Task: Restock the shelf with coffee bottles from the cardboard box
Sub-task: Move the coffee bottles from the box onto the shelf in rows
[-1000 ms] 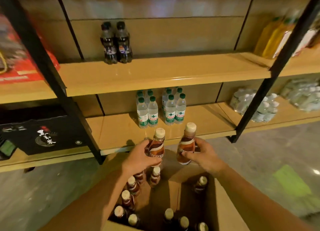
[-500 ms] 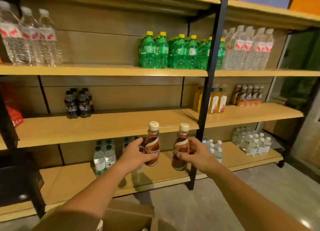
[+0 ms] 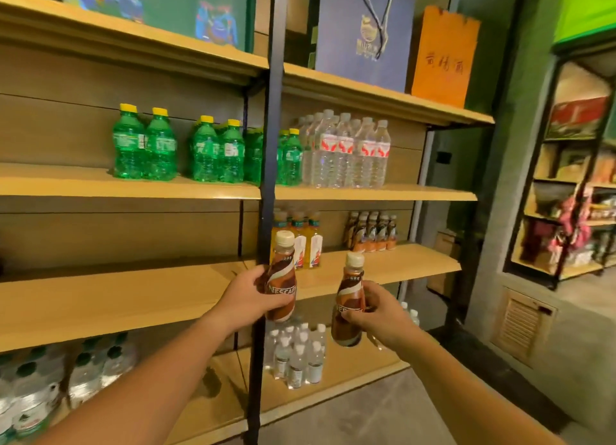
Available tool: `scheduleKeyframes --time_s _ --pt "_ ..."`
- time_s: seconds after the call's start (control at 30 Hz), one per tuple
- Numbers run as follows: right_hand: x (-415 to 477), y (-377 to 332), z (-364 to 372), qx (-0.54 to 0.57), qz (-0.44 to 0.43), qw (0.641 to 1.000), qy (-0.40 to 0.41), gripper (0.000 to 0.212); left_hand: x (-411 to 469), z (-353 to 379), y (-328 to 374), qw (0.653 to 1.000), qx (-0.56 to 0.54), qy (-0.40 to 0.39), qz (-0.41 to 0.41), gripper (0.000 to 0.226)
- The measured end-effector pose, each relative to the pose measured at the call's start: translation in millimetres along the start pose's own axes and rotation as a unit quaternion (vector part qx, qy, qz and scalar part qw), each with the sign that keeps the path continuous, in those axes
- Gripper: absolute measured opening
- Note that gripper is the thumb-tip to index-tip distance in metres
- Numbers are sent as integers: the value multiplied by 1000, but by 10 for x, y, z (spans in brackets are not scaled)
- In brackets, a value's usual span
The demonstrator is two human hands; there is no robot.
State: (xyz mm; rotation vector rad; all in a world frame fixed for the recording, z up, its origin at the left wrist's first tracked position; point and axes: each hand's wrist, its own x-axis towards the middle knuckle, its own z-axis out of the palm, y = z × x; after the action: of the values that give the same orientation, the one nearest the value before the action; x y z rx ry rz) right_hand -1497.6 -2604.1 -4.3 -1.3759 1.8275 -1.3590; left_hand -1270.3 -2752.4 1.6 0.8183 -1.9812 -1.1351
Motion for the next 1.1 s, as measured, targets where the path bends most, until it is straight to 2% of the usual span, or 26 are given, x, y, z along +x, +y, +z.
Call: scheduleKeyframes --time_s 0.2,0.33,0.67,0.87,1.1 --pt "752 445 -1015 -18 16 1000 19 50 1062 847 149 999 4 -8 32 43" --pt "1288 683 -1598 -39 -8 999 10 47 1708 1379 212 999 9 -1 36 38" --pt "2873 1549 -2759 -32 -60 997 -32 41 3092 2538 171 999 45 16 -22 37" --pt "3828 2138 -3179 -21 -63 993 -95 42 3709 3187 32 992 61 90 -67 35" --pt "4676 2620 -3270 1 -72 990 -122 41 4352 3606 -218 980 72 150 -105 39"
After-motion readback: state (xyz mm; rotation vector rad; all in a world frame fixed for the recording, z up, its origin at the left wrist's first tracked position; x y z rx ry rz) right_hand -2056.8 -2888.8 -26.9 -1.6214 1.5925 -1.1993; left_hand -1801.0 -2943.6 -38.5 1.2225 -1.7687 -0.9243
